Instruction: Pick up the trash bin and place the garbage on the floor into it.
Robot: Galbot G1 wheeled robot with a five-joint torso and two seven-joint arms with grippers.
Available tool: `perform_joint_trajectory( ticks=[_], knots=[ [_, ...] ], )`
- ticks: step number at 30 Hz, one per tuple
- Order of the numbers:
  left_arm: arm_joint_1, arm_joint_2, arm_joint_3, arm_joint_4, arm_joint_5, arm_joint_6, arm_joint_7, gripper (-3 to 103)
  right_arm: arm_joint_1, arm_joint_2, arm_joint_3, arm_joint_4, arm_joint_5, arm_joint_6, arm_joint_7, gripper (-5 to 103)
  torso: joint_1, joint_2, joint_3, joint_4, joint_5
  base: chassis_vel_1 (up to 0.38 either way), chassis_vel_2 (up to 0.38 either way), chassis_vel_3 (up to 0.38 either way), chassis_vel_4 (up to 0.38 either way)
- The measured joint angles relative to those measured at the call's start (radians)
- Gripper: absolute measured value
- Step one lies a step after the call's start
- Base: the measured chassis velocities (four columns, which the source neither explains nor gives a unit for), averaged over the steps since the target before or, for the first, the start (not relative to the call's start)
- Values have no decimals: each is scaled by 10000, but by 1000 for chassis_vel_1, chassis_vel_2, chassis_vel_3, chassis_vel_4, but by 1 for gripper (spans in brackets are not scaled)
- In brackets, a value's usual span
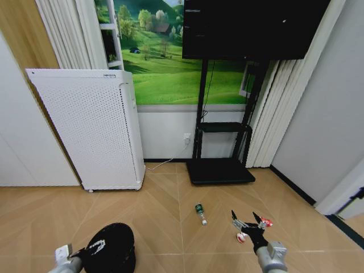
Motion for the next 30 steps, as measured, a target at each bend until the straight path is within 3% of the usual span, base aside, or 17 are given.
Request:
perform_joint_trajectory(
  ticks=[2,5,11,12,17,21,23,26,30],
  knots=[
    [-29,23,-34,146,-36,27,8,81,49,-13,-27,-56,-22,-26,8,100,1,3,3,0,1,0,0,0,0],
    [-65,46,-36,220,-77,27,46,76,57,-19,-40,-61,-23,-39,8,100,2,5,4,-1,0,0,0,0,0],
    [-98,-27,-13,353,-116,26,173,48,92,-58,-54,-121,-4,-45,6,100,4,12,9,-2,1,0,0,0,0],
    [-98,-27,-13,353,-116,26,173,48,92,-58,-54,-121,-4,-45,6,100,4,12,9,-2,1,0,0,0,0],
    [-80,-55,-32,435,-64,12,282,26,164,-141,-64,-182,47,-42,5,100,4,15,12,-1,2,0,0,0,0],
    [-55,-50,-58,465,-58,8,419,16,192,-145,-74,-226,80,-39,4,100,5,17,13,-1,4,0,0,0,0],
    [-48,-35,-57,488,-57,5,559,5,180,-117,-72,-280,78,-1,2,100,5,19,15,0,-6,0,0,0,0],
    [-110,-3,-54,554,15,-112,833,4,162,-100,-67,-353,69,65,0,100,6,20,15,-1,4,0,0,0,0],
    [-381,68,-33,834,248,-676,1408,4,122,-90,-18,-441,65,132,-3,100,7,20,17,-2,2,0,0,0,0]
  ],
)
